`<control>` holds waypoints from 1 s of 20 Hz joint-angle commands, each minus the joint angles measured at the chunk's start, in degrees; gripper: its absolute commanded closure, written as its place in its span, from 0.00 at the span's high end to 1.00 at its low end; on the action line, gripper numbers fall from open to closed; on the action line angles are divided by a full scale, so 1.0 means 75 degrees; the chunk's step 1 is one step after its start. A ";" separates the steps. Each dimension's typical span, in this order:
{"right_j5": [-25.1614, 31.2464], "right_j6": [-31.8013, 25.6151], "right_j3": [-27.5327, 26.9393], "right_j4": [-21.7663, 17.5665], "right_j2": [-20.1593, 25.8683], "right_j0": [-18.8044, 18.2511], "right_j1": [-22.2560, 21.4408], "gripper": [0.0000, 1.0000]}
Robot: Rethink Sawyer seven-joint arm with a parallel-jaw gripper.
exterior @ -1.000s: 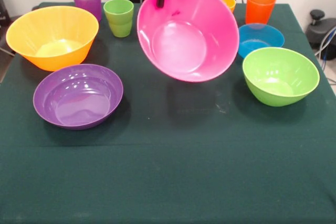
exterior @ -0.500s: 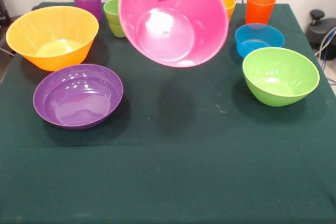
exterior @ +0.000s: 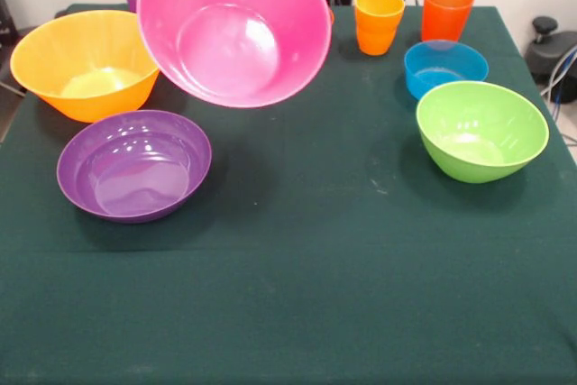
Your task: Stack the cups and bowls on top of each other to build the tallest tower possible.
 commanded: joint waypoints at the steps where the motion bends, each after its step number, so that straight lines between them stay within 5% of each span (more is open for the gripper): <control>1: 0.0503 -0.0276 -0.0267 -0.0783 0.0744 -0.0102 0.0286 0.00; 11: 0.0869 -0.0094 -0.1063 -0.1017 0.0604 -0.0147 0.0694 0.00; 20: 0.1106 -0.0477 -0.1760 -0.1220 0.1016 -0.0694 0.1147 0.00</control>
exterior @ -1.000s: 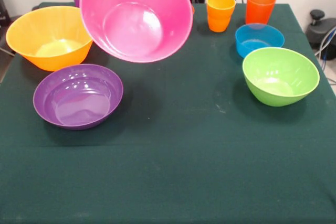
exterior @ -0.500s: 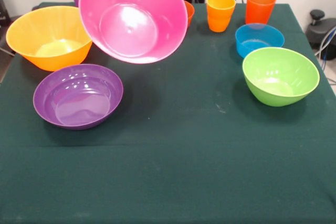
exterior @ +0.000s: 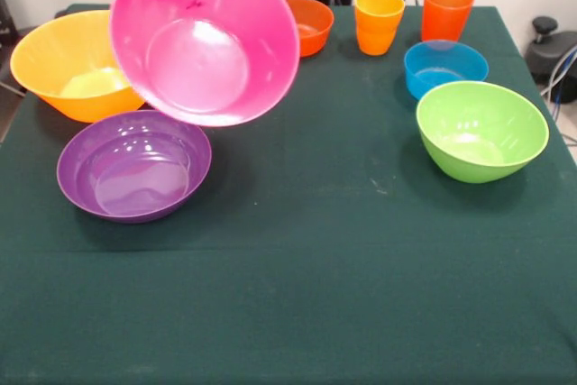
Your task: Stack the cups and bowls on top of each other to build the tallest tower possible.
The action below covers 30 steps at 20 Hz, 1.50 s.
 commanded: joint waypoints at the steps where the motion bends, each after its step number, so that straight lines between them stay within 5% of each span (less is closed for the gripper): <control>1: 0.0960 -0.0444 -0.1021 -0.0527 0.0900 -0.0257 0.0655 0.00; 11: 0.1574 -0.0183 -0.2002 -0.0607 0.0736 -0.0136 0.1142 0.00; 30: 0.1043 -0.0369 -0.2570 -0.0599 0.1011 -0.0371 0.1800 0.00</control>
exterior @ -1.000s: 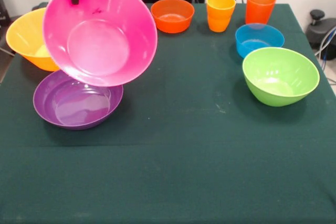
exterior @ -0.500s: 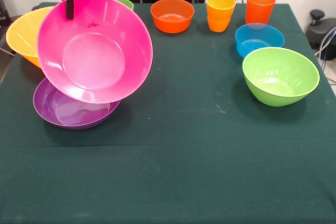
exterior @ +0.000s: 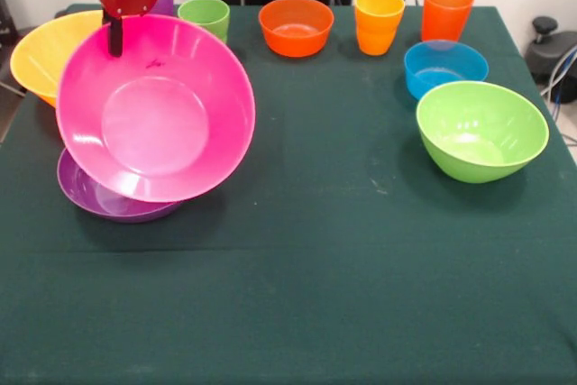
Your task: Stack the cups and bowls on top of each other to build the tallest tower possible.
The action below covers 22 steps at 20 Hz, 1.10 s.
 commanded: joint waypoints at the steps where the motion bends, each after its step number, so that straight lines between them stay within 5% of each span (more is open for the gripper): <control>1: 0.0187 -0.0361 -0.0481 -0.0464 0.1016 -0.0173 0.0269 0.00; 14: -0.0764 -0.0526 -0.0599 -0.0701 0.1550 -0.0622 0.0784 0.00; 22: -0.0398 -0.0375 -0.0688 -0.0851 0.1471 -0.0568 0.0816 0.00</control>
